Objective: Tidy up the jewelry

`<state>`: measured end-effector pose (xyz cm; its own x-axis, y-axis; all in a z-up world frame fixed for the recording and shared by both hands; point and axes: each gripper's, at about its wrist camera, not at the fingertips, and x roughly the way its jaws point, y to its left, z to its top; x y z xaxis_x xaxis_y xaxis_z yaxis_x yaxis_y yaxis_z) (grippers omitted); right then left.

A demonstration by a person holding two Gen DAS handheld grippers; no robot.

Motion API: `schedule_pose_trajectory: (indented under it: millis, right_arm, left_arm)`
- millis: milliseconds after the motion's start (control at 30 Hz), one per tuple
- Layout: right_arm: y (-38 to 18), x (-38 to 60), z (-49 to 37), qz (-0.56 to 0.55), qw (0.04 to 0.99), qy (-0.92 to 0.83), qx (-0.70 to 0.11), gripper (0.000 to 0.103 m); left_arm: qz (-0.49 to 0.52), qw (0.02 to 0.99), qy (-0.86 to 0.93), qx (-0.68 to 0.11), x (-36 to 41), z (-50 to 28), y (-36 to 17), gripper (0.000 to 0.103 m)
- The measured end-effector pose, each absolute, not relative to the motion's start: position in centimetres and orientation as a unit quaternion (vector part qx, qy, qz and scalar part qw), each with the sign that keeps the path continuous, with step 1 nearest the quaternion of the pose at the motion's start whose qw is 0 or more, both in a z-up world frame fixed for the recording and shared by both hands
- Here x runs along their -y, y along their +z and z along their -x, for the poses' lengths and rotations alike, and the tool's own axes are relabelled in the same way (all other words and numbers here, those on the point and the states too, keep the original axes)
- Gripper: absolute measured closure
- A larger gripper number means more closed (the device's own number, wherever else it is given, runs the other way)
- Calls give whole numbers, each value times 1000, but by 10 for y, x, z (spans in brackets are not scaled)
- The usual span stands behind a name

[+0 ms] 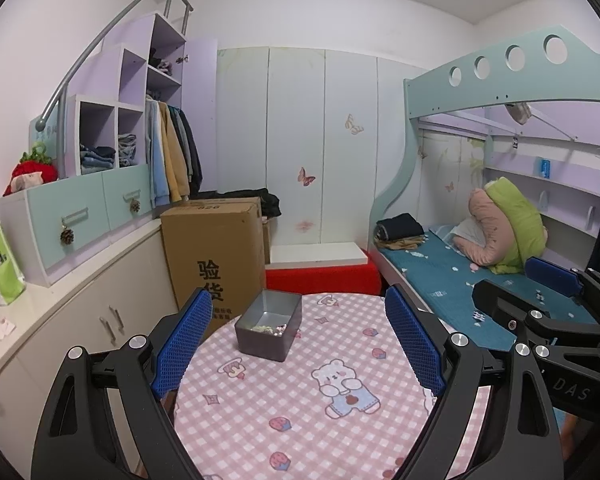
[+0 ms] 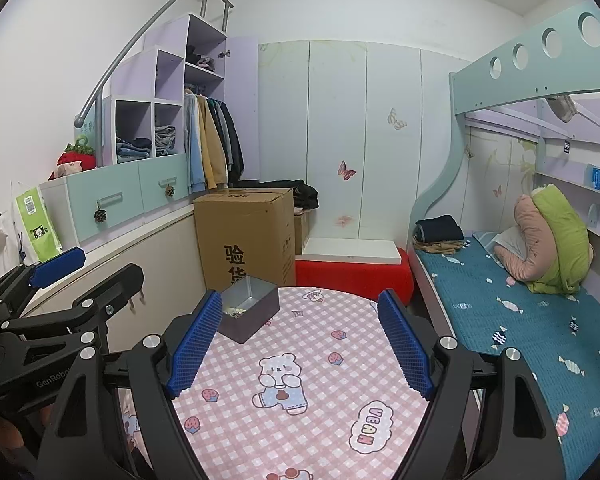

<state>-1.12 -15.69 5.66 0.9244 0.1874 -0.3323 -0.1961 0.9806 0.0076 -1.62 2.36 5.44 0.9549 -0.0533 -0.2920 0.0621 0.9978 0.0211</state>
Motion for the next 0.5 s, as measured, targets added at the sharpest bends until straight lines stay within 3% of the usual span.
schedule_pose_trajectory:
  millis: [500]
  right_arm:
    - [56, 157, 9, 13, 981, 96, -169, 25]
  left_arm:
    - [-18, 989, -29, -145, -22, 13, 54, 17]
